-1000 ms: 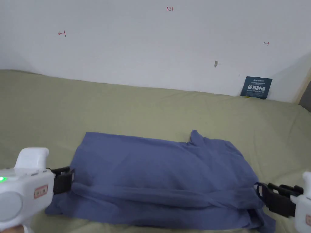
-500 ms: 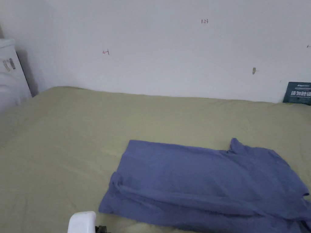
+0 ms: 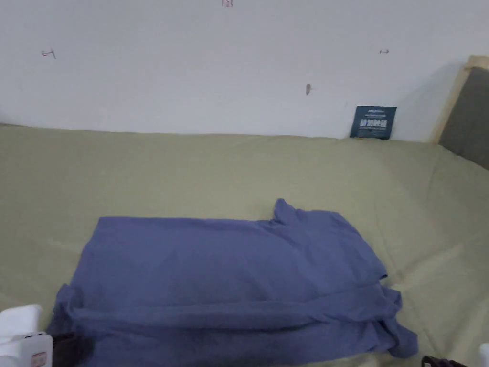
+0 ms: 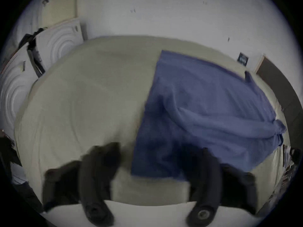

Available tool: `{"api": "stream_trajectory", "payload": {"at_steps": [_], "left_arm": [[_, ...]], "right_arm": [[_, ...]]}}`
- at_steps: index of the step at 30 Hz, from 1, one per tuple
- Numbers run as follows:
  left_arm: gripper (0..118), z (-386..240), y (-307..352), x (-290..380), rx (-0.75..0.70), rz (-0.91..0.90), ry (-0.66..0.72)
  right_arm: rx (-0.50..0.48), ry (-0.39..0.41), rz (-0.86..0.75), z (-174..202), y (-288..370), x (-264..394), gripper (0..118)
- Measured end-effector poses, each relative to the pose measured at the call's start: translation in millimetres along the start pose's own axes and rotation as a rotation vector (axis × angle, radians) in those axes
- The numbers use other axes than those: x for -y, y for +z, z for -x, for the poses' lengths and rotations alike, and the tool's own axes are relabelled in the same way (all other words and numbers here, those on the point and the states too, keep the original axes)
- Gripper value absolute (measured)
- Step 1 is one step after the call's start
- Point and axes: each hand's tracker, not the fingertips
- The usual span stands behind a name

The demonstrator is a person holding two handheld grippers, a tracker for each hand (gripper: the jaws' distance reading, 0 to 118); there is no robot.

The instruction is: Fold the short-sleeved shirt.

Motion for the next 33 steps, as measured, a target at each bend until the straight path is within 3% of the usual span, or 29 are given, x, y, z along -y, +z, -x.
{"api": "stream_trajectory", "payload": {"at_steps": [2,3,4,5,6,10,14,16,17,18,19,21,31,33], "left_arm": [[68,1.5,11.6,1.1,-0.01,-0.075,0.006],[35,3.8,15.1,-0.4,0.011,-0.087,0.007],[3,6.5,19.0,-0.4,0.057,-0.094,0.01],[3,5.1,23.7,1.2,0.097,-0.111,0.021],[3,5.0,27.0,1.1,0.067,-0.1,0.013],[3,1.1,32.9,-0.4,0.056,-0.119,-0.051],[3,-1.1,34.1,0.9,0.068,-0.104,-0.021],[3,-3.8,34.8,2.0,0.071,-0.087,-0.022],[3,-3.6,33.7,3.5,0.071,-0.086,-0.023],[3,-2.7,32.5,4.3,0.072,-0.081,-0.022],[3,-1.3,31.2,5.3,0.083,-0.071,-0.012],[3,-1.1,32.3,6.6,0.091,-0.072,0.007],[3,9.1,70.9,6.5,0.162,-0.099,0.034],[3,10.2,84.1,5.9,0.169,-0.105,0.008]], "right_arm": [[-0.003,-0.004,0.019,-8.5,-12.8,-6.7,1],[0.001,0.005,0.024,-9.7,-19.2,-8.8,10],[0.009,0.064,0.037,-11.5,-28.1,-10.4,32],[0.0,0.102,0.066,-15.2,-38.6,-12.9,57],[0.018,0.115,0.095,-14.5,-48.4,-13.6,64],[-0.068,0.094,0.12,-17.9,-87.3,-19.7,64],[0.011,0.048,0.153,-21.7,-121.4,-25.4,64],[-0.046,0.023,0.148,-27.2,-125.0,-23.7,60],[-0.063,0.005,0.154,-29.1,-124.7,-22.8,47],[-0.04,0.0,0.151,-30.4,-123.8,-21.6,9],[-0.04,0.007,0.156,-31.9,-123.7,-20.8,9],[-0.068,-0.053,0.147,-32.6,-116.1,-19.4,9],[-0.117,-0.057,0.068,-31.0,-57.4,-39.1,9],[-0.11,-0.02,0.08,-27.3,-44.1,-42.9,9]]}}
